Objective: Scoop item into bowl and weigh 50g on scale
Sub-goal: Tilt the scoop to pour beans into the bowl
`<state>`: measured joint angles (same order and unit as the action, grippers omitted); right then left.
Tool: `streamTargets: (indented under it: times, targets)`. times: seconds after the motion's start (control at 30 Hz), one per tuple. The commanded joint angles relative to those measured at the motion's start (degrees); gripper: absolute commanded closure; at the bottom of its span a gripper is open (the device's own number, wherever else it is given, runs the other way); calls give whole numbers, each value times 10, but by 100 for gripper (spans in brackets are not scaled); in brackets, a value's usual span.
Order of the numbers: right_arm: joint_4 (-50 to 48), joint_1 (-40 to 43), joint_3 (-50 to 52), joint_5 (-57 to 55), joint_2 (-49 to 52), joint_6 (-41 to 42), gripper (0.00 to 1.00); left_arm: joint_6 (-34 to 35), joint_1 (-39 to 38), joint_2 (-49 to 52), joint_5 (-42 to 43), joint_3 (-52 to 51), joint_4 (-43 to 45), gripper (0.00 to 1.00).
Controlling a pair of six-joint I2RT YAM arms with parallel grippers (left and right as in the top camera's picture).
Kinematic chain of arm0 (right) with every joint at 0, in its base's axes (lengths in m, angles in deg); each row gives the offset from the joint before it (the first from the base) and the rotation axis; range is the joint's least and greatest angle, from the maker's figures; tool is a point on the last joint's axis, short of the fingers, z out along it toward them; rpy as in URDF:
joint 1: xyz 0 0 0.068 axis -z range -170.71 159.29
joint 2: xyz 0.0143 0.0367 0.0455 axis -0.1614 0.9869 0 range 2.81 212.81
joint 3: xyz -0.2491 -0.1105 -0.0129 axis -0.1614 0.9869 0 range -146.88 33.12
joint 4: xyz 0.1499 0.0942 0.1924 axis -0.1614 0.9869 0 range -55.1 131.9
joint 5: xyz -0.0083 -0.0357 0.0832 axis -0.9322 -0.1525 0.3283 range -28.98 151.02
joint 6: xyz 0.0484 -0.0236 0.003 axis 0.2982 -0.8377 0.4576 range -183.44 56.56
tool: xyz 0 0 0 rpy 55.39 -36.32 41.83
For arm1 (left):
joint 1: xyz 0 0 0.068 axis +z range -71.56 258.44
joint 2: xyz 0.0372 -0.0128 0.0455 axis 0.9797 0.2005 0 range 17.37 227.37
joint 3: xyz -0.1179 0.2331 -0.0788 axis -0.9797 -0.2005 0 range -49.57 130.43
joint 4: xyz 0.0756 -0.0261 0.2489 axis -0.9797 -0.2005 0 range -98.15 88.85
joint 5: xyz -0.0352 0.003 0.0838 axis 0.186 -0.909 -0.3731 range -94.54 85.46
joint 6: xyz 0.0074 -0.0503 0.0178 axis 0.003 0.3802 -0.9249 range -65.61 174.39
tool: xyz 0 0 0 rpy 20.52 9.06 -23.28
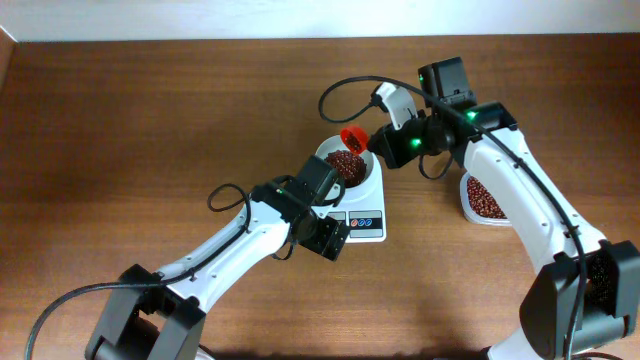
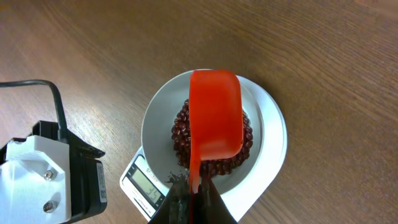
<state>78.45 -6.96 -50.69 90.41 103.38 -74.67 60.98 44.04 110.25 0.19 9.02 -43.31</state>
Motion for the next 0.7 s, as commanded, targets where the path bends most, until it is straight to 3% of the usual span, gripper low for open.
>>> streamTargets:
  times: [0.0,0.2,0.67]
  targets:
    - [-1,-12,-14,-48,2,1,96,-7,-2,-12,8,-4,1,1]
    - [6,-18,-14,-22,2,-40,96,-7,-2,-12,8,-4,1,1]
    - [4,-17,-14,-42,2,-30,96,-7,-2,-12,8,-4,1,1]
